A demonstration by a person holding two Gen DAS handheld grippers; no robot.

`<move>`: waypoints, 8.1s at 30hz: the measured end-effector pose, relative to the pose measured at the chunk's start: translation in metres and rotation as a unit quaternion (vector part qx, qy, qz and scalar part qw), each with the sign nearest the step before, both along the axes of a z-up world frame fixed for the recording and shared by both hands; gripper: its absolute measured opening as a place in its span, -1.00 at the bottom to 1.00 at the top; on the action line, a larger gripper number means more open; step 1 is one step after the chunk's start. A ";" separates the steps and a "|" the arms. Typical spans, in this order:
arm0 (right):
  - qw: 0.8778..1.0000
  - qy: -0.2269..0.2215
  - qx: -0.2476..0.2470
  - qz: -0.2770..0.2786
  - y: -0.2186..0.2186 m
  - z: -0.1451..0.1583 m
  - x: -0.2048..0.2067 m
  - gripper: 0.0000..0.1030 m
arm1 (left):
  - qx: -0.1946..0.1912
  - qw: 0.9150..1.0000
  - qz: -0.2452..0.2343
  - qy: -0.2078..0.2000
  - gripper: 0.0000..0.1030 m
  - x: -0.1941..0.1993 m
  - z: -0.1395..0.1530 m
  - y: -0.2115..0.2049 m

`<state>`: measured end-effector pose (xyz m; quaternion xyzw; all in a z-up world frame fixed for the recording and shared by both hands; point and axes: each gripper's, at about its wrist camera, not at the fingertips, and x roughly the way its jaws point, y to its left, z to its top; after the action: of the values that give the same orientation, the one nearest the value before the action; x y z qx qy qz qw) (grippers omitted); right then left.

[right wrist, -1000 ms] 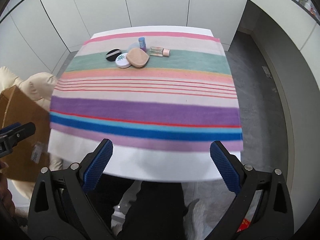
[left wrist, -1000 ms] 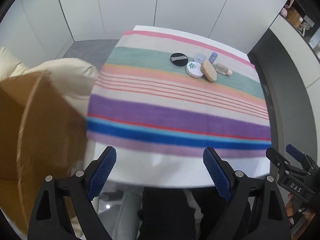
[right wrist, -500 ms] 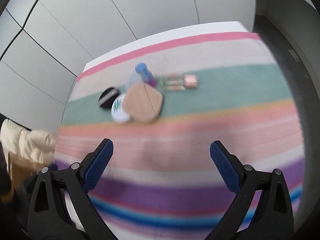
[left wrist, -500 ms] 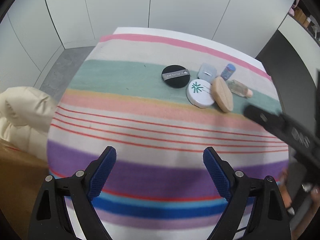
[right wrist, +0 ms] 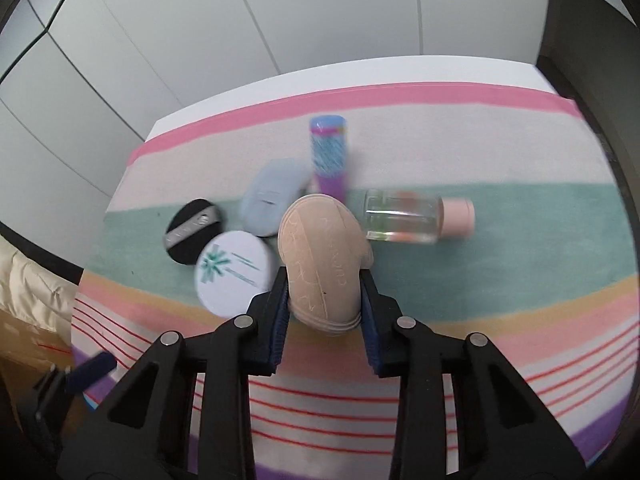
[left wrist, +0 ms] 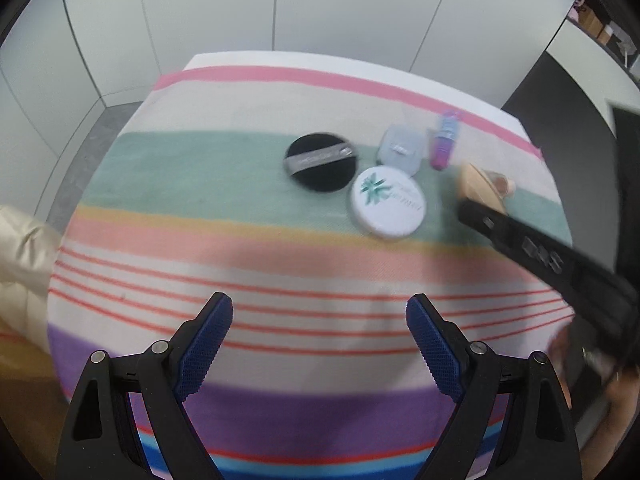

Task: Organize objects
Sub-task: 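Grasp the beige powder puff with the right tool while the left tool approaches the white compact, then close the left tool on the white round compact, then lift the white compact and powder puff off the cloth with both tools, then carry the white compact and powder puff toward the cardboard box, then lower the white compact with the left tool while the right tool lowers the powder puff into the box, then open the left tool over the box while the right tool releases the powder puff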

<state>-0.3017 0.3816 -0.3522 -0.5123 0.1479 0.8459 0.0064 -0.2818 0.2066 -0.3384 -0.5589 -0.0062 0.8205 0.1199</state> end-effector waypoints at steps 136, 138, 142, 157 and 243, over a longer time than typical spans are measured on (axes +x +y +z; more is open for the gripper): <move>0.991 0.048 0.122 0.023 -0.043 0.280 0.401 -0.36 | -0.032 0.990 0.035 0.132 0.13 0.329 0.286 -0.126; 0.991 0.044 0.121 0.031 -0.049 0.278 0.399 -0.36 | -0.030 0.990 0.040 0.131 0.13 0.329 0.285 -0.131; 0.990 0.040 0.127 0.045 -0.061 0.276 0.395 -0.36 | -0.027 0.990 0.056 0.130 0.13 0.330 0.283 -0.144; 0.979 0.048 0.115 0.164 -0.161 0.268 0.368 -0.36 | -0.048 0.977 0.170 0.116 0.14 0.350 0.272 -0.246; 0.932 0.068 0.104 0.340 -0.408 0.231 0.246 0.94 | -0.092 0.936 0.333 0.070 0.93 0.305 0.233 -0.418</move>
<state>-0.0556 -0.0262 -0.1211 -0.4696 -0.1236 0.8410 -0.2385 0.0235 -0.2118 -0.1051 -0.4748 -0.1084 0.8473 -0.2119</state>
